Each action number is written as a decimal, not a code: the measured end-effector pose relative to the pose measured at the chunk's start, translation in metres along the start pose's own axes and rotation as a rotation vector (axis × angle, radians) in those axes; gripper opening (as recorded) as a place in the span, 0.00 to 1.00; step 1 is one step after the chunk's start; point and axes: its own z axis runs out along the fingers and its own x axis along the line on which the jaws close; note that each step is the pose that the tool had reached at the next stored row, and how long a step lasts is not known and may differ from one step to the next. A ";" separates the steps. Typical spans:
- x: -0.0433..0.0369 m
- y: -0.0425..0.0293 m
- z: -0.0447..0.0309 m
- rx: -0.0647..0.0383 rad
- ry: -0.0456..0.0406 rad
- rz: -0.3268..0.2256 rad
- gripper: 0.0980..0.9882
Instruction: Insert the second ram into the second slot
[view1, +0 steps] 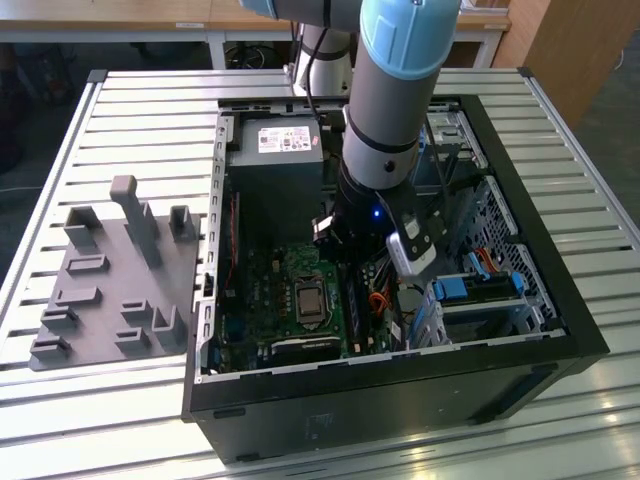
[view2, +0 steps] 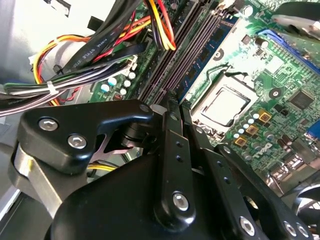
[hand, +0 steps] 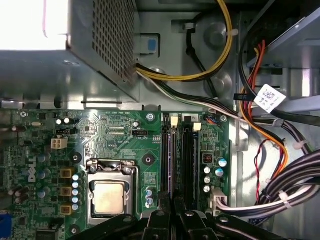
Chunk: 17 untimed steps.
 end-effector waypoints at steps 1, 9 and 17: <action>0.0000 0.0000 0.0009 0.000 0.0000 0.000 0.04; -0.0016 -0.0001 0.0050 0.000 0.0009 0.000 0.04; -0.0022 -0.0003 0.0093 0.000 0.0026 0.000 0.04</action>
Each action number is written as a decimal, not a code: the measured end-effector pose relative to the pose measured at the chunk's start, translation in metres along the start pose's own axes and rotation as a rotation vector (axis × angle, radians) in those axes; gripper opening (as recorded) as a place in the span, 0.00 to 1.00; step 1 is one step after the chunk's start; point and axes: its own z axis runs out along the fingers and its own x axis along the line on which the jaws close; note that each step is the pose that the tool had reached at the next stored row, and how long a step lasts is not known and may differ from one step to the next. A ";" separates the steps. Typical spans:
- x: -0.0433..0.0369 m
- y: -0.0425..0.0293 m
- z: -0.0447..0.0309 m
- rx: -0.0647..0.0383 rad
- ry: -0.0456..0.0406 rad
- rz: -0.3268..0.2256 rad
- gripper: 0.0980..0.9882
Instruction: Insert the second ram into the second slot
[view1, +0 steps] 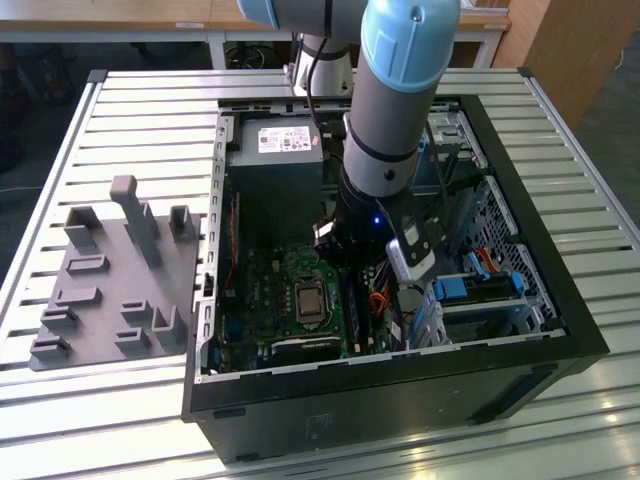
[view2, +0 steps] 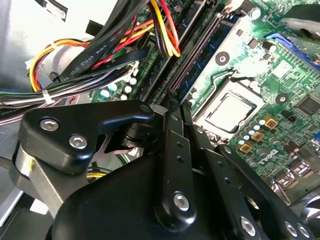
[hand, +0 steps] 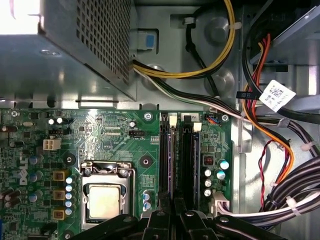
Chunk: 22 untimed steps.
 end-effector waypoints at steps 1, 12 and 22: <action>0.0000 0.0000 0.0004 0.000 0.0003 0.000 0.04; -0.0001 -0.0001 0.0020 0.000 0.0014 0.000 0.04; -0.0001 -0.0001 0.0021 0.000 0.0014 0.000 0.04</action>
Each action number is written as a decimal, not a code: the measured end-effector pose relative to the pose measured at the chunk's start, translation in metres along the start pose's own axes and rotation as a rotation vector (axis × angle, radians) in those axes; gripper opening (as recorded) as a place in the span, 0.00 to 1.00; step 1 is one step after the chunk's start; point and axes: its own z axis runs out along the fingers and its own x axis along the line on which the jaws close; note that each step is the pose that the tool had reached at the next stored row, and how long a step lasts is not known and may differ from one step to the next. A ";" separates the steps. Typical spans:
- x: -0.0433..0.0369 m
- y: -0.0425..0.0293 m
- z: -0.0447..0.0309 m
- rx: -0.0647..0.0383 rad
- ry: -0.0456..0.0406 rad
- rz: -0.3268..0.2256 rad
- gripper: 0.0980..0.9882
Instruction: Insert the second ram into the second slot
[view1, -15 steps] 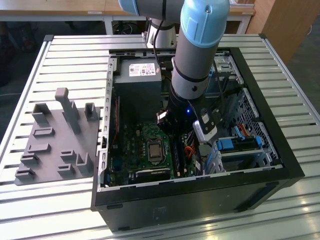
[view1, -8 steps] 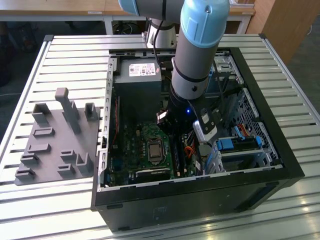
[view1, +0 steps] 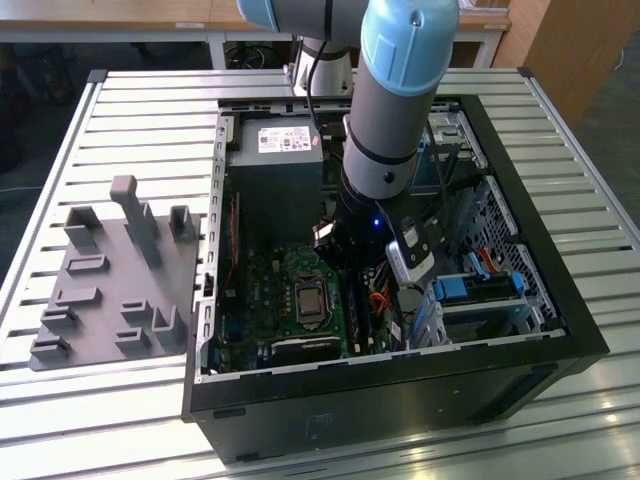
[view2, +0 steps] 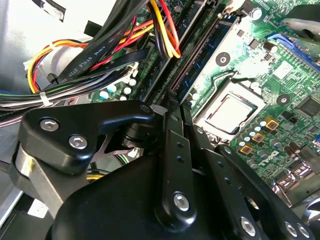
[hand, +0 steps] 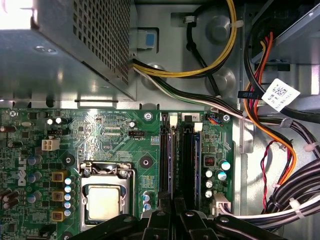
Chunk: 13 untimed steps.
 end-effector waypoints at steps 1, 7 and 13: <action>-0.0001 -0.0001 0.0001 0.000 -0.0001 0.000 0.04; -0.0002 -0.0021 -0.0001 -0.001 -0.0002 0.002 0.04; -0.0001 -0.0022 -0.0007 -0.003 -0.0001 0.003 0.04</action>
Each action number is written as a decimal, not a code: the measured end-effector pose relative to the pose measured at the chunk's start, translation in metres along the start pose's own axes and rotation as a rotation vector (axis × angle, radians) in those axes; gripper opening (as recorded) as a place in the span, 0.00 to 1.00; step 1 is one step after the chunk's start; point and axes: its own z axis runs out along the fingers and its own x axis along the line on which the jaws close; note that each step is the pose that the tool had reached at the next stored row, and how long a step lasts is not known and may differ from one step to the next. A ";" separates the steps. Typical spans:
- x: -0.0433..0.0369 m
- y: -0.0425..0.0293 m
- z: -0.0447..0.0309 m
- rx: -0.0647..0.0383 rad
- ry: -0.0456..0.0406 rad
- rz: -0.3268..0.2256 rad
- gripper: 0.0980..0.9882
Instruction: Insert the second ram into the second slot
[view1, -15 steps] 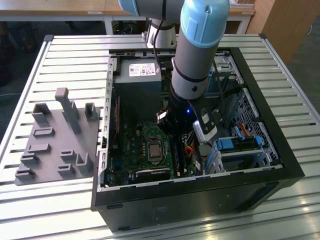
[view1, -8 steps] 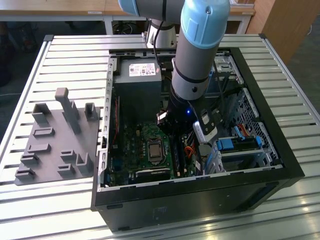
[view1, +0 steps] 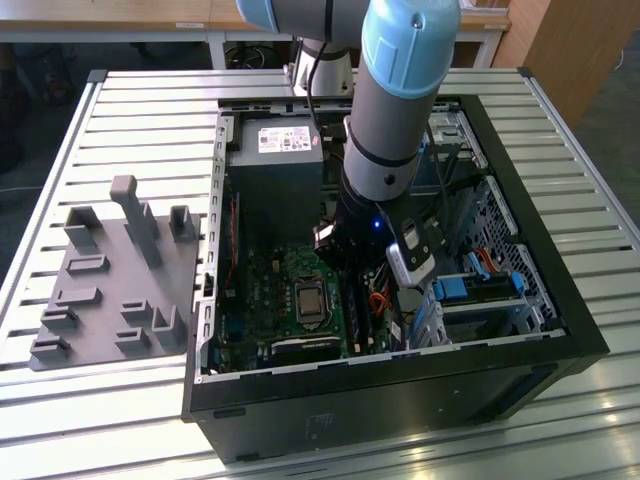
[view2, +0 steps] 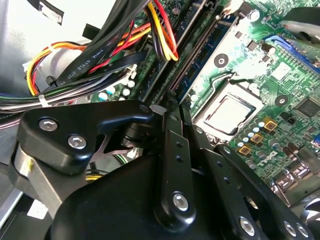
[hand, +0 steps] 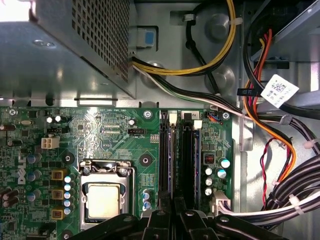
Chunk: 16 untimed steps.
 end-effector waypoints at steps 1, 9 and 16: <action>0.0000 0.0001 -0.0005 -0.001 0.0000 0.000 0.04; -0.0007 0.0000 -0.0014 -0.002 -0.0002 0.008 0.04; -0.0014 0.0000 0.0001 -0.003 -0.0006 0.017 0.04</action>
